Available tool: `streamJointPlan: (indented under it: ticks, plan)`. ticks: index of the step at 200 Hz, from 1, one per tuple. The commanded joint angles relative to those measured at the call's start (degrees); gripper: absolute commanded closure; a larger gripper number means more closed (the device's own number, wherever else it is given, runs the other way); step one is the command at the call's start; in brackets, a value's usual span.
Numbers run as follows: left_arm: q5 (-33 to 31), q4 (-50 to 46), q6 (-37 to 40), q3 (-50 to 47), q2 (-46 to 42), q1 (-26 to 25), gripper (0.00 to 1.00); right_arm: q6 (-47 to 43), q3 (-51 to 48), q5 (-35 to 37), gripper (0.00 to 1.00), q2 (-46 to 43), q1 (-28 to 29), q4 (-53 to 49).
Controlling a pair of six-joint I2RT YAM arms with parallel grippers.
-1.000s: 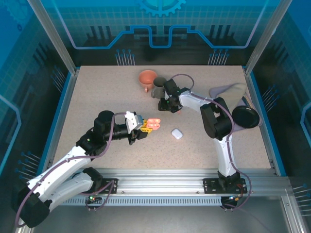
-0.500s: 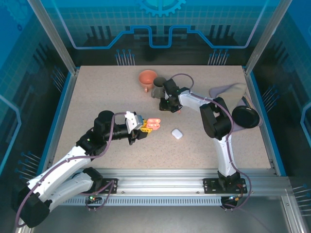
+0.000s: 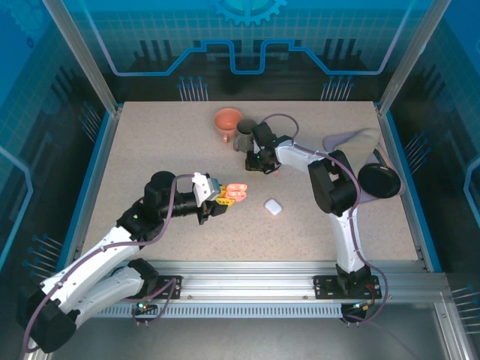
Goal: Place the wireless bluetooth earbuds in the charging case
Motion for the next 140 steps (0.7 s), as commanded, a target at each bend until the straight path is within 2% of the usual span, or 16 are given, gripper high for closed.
streamJointPlan:
  ticks: [1, 82, 140]
  plan:
    - [-0.19, -0.26, -0.12, -0.35, -0.92, -0.47, 1.0, -1.71, -3.4, -0.86, 0.79, -2.93, 0.47, 2.26]
    - [0.64, 2.1, -2.64, -1.22, -0.58, -0.51, 1.0, -9.47, -22.99, -1.74, 0.79, -22.54, -1.07, 14.39]
    - [1.36, 4.67, -7.0, -0.97, 1.51, -0.48, 1.0, -16.42, -34.85, -0.53, 0.79, -41.95, -0.85, 20.6]
